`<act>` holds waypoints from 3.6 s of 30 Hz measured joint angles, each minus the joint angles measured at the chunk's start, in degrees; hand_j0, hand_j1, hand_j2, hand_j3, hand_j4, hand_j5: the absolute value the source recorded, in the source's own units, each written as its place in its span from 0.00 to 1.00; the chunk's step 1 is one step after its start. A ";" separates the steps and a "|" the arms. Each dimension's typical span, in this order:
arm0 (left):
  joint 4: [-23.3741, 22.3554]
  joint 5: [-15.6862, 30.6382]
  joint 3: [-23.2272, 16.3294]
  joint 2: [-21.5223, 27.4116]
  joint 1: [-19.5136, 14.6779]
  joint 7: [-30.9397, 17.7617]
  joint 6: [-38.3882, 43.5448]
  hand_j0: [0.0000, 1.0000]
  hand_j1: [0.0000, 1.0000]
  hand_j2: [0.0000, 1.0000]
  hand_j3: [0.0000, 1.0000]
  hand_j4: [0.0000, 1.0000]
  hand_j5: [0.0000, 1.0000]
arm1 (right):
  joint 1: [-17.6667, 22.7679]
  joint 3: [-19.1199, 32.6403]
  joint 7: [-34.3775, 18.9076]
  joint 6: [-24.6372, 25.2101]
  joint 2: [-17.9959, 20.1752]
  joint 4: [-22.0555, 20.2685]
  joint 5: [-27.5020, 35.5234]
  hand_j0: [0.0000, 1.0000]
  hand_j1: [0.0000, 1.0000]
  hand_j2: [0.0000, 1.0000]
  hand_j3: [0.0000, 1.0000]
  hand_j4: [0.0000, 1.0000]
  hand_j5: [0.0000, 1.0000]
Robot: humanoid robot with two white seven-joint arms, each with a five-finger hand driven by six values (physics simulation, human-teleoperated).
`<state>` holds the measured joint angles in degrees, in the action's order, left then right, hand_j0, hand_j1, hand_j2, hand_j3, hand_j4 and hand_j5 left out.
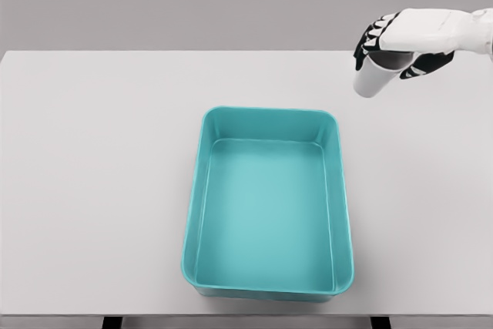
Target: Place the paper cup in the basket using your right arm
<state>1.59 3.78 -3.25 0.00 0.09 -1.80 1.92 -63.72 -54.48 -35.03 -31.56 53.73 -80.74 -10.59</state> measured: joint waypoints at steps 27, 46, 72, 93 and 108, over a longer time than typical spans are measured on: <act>0.00 0.00 0.00 0.00 0.00 -0.02 0.01 1.00 1.00 1.00 1.00 1.00 1.00 | 0.09 0.84 0.00 0.01 2.06 -13.80 5.10 0.64 0.64 0.64 0.64 0.64 0.64; 0.00 0.00 0.00 0.00 0.00 -0.03 0.01 1.00 1.00 1.00 1.00 1.00 1.00 | 3.07 -0.04 0.00 1.45 -1.05 -17.66 5.29 0.63 0.63 0.63 0.63 0.63 0.63; 0.00 0.00 0.00 0.00 0.00 0.00 0.00 1.00 1.00 1.00 1.00 1.00 1.00 | 5.89 -5.00 0.01 3.88 -6.54 -16.90 4.46 0.63 0.63 0.63 0.63 0.63 0.63; 0.00 0.00 0.00 0.00 0.00 -0.01 0.01 1.00 1.00 1.00 1.00 1.00 1.00 | 6.77 -8.86 0.01 4.08 -10.86 -11.83 3.30 0.63 0.63 0.63 0.63 0.63 0.63; 0.00 0.00 0.00 0.00 0.00 -0.01 0.00 1.00 1.00 1.00 1.00 1.00 1.00 | 6.77 -10.15 0.01 3.96 -11.21 -11.54 3.19 0.70 0.70 0.70 0.70 0.70 0.70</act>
<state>1.59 3.78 -3.25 0.00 0.09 -1.81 1.93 -56.95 -64.63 -35.02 -27.59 42.52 -92.27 -7.40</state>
